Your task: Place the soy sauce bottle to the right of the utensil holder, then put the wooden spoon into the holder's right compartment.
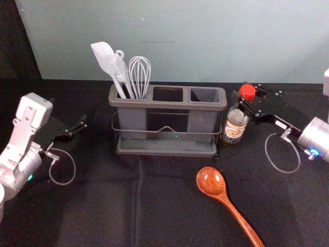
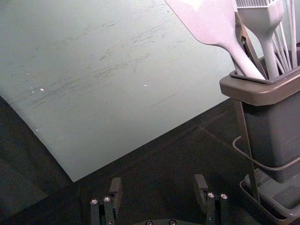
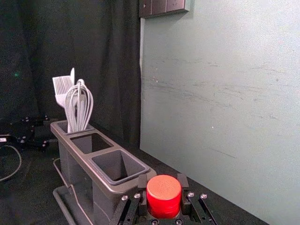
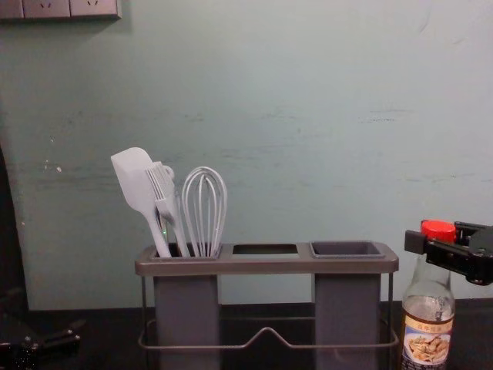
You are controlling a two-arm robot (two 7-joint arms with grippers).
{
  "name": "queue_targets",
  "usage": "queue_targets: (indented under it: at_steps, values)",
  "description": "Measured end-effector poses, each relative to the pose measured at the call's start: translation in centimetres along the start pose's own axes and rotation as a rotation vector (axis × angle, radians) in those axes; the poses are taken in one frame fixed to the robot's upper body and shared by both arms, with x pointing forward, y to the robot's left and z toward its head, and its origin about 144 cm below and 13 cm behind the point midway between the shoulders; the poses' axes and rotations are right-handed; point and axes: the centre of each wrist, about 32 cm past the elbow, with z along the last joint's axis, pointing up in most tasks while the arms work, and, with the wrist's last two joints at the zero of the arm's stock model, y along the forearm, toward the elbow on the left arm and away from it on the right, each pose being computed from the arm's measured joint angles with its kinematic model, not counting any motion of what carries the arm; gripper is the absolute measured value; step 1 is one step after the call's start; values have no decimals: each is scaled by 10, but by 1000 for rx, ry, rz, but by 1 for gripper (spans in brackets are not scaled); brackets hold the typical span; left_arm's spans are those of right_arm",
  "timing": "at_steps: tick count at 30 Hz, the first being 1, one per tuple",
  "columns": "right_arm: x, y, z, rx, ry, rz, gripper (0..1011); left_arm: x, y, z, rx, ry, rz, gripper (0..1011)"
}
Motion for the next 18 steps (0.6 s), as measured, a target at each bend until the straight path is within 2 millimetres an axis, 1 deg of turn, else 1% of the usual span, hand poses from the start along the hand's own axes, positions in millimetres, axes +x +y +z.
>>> queue_targets:
  at_steps: [10, 18]
  values:
    - [-3, -5, -6, 1, 22, -12, 381, 0, 0, 0, 0, 0, 0, 1005]
    - [-5, -7, -7, 0, 24, -16, 381, 0, 0, 0, 0, 0, 0, 1005]
